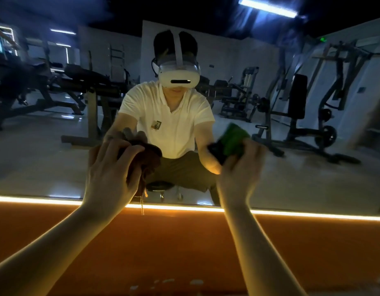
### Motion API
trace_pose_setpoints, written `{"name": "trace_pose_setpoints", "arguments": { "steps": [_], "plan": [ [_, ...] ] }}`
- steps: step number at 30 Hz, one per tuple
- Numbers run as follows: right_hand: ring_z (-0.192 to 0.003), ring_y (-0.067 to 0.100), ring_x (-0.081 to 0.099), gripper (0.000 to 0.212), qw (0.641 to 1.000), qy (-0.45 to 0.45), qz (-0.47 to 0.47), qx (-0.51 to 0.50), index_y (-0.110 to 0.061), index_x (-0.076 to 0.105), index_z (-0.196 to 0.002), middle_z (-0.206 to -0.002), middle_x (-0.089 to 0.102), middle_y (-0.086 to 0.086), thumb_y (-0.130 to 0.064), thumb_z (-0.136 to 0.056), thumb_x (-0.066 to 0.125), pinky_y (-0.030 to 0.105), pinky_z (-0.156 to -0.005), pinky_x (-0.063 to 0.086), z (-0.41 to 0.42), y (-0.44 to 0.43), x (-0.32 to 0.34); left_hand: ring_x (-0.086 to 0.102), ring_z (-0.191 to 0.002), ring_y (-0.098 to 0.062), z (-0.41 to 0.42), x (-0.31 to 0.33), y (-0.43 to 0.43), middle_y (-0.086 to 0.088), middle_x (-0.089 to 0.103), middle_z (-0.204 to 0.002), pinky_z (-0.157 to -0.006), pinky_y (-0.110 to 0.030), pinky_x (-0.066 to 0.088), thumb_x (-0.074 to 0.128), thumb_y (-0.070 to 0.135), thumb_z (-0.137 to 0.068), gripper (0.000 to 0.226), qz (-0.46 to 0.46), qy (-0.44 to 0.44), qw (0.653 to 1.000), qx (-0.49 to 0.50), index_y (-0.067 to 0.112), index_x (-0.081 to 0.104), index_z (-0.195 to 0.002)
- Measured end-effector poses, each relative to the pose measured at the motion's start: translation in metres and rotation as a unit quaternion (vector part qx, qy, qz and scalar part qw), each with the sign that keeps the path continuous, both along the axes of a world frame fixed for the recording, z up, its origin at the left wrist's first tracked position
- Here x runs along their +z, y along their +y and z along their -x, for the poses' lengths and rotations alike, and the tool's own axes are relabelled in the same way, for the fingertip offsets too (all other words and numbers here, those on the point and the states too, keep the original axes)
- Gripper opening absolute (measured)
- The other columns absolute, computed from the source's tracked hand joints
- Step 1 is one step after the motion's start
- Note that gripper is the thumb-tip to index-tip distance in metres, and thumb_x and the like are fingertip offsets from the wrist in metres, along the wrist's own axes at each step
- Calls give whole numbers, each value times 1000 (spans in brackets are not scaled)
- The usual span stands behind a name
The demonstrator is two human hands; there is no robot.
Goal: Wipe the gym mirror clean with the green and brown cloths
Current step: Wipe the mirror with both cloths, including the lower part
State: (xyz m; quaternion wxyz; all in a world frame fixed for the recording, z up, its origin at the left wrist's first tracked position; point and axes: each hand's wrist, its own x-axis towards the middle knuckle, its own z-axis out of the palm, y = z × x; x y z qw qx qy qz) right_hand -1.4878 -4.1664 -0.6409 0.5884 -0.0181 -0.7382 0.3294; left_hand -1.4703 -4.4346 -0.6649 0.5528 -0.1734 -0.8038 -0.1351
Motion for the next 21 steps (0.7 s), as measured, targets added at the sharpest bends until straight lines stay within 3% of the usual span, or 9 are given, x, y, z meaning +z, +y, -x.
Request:
{"name": "trace_pose_setpoints", "arguments": {
  "steps": [4,7,9,12,14,18,21],
  "plan": [
    [-130,27,49,36,985,-45,-144,88,-20,56,-124,-139,48,10,-22,-89,48,41,-96,55,-11,-75,11,55,-108,-42,0,-6,-8,-26,57,-119,-93,-50,40,55,27,-93,37,1,-2,1000,18,9,55,-126],
    [-126,26,52,35,917,-83,-347,176,-16,64,-122,-133,52,11,-24,-89,58,46,-104,51,-21,-85,3,54,-106,-43,-1,-11,-5,-25,56,-118,-92,-52,41,56,23,-92,35,-8,1,1000,10,9,55,-123],
    [-122,23,56,31,903,-71,-394,156,-15,65,-121,-131,57,11,-23,-90,61,41,-101,53,-24,-53,-3,55,-106,-43,-3,-9,-2,-25,56,-117,-92,-53,42,59,18,-92,31,-8,3,1000,5,7,59,-122],
    [-95,14,60,22,951,-47,-302,51,-12,62,-115,-118,63,11,-21,-96,57,28,-80,55,-24,16,-10,55,-110,-43,-7,-7,0,-22,55,-120,-95,-54,43,74,6,-86,36,-13,-29,999,12,5,63,-121],
    [-88,9,54,28,978,-101,-178,-30,-8,58,-120,-115,63,12,-21,-95,59,26,-69,52,-26,63,-17,55,-114,-41,-11,-8,-3,-19,54,-124,-96,-54,44,78,6,-82,42,-9,-52,999,-3,5,64,-121],
    [-86,19,49,36,954,-281,-8,-107,0,48,-123,-119,56,22,-9,-93,66,33,-72,41,-41,111,-35,56,-115,-39,-12,-6,-10,-16,57,-124,-97,-58,46,80,6,-80,45,-6,-77,997,-23,9,64,-122],
    [-91,28,60,30,967,-241,12,-82,-2,49,-122,-115,53,17,-13,-95,56,33,-70,43,-41,71,-17,57,-114,-40,-11,-6,-9,-17,59,-122,-97,-59,48,80,6,-80,44,-17,-76,996,-33,9,65,-121]
  ]
}}
